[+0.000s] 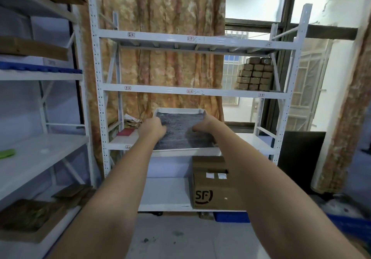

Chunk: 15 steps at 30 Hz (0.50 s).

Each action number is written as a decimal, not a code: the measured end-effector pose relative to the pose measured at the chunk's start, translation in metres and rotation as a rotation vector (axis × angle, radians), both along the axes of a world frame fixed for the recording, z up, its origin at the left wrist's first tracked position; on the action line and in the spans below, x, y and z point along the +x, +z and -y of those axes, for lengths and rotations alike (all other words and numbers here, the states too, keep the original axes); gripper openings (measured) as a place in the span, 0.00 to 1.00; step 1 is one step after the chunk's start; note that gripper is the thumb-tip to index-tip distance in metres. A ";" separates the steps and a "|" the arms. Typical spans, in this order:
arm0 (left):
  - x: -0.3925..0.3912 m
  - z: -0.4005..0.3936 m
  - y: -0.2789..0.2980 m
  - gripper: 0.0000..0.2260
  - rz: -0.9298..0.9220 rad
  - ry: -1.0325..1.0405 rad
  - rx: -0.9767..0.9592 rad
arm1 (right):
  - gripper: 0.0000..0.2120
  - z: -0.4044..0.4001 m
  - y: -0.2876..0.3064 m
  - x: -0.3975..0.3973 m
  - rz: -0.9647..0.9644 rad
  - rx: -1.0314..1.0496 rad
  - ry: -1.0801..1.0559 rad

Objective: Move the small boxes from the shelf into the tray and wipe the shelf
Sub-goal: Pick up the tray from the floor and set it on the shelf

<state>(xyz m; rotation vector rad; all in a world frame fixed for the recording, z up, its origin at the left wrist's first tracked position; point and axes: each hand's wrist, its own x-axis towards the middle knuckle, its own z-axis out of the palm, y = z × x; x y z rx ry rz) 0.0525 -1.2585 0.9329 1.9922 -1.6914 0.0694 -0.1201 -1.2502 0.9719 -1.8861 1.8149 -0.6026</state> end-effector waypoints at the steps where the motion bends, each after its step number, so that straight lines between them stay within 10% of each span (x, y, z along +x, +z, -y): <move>1: 0.001 0.012 -0.002 0.18 0.000 0.000 0.010 | 0.39 0.012 -0.003 0.001 -0.004 -0.003 -0.001; 15: 0.036 0.202 0.016 0.19 0.014 -0.056 -0.032 | 0.35 0.206 -0.001 0.039 -0.095 -0.132 -0.067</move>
